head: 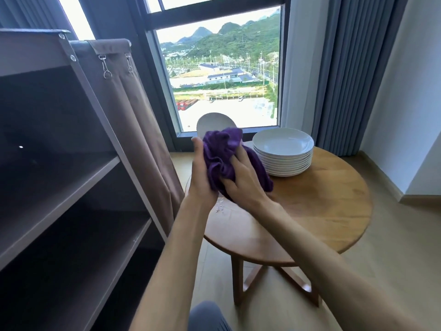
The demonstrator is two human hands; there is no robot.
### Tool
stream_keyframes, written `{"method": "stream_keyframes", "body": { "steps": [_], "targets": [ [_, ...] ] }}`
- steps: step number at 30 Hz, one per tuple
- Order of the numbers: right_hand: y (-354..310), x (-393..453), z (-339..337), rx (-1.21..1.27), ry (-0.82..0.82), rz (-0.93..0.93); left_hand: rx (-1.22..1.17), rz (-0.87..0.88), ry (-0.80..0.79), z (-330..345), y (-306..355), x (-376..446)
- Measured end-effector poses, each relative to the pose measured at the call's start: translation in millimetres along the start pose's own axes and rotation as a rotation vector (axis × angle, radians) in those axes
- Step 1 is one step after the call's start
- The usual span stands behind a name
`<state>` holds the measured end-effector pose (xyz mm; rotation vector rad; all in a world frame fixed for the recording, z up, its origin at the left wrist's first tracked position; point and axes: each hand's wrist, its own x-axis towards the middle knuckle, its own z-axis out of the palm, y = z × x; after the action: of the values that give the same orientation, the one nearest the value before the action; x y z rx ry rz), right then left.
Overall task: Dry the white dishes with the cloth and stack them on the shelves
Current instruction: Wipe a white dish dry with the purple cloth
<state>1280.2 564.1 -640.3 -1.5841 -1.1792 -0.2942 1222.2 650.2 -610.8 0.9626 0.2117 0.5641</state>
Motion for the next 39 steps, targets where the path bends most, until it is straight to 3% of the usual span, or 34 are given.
{"method": "stream_keyframes", "body": {
  "steps": [6, 12, 16, 21, 26, 29, 34, 39],
  "targets": [
    [-6.5, 56.2, -3.8, -0.217, 0.128, 0.017, -0.11, 0.022, -0.134, -0.2, -18.0, -20.2],
    [2.7, 65.9, -4.4, -0.547, 0.032, 0.221, -0.224, 0.094, -0.031, 16.7, -21.9, -22.6],
    [9.0, 41.2, -10.5, -0.551, -0.066, 0.333, -0.193, 0.076, 0.079, 12.8, -23.6, -15.3],
    [-1.6, 2.8, -28.1, -0.356, -0.18, 0.226, -0.133, 0.049, 0.181, 2.9, -12.0, -0.9],
    [-13.5, 13.2, -28.3, -0.129, -0.044, -0.048, -0.092, -0.064, 0.019, 3.5, -12.1, -4.2],
    [-4.2, 39.5, -22.5, -0.141, 0.071, 0.04, -0.115, -0.08, -0.049, 10.0, -15.4, -14.6],
    [12.5, 77.3, -21.4, -0.446, 0.186, 0.206, -0.08, -0.042, -0.059, 13.4, -19.6, -24.9],
    [22.2, 51.7, -23.0, -0.283, 0.231, 0.444, -0.064, 0.136, 0.088, 26.0, -25.5, -21.5]
  ]
}}
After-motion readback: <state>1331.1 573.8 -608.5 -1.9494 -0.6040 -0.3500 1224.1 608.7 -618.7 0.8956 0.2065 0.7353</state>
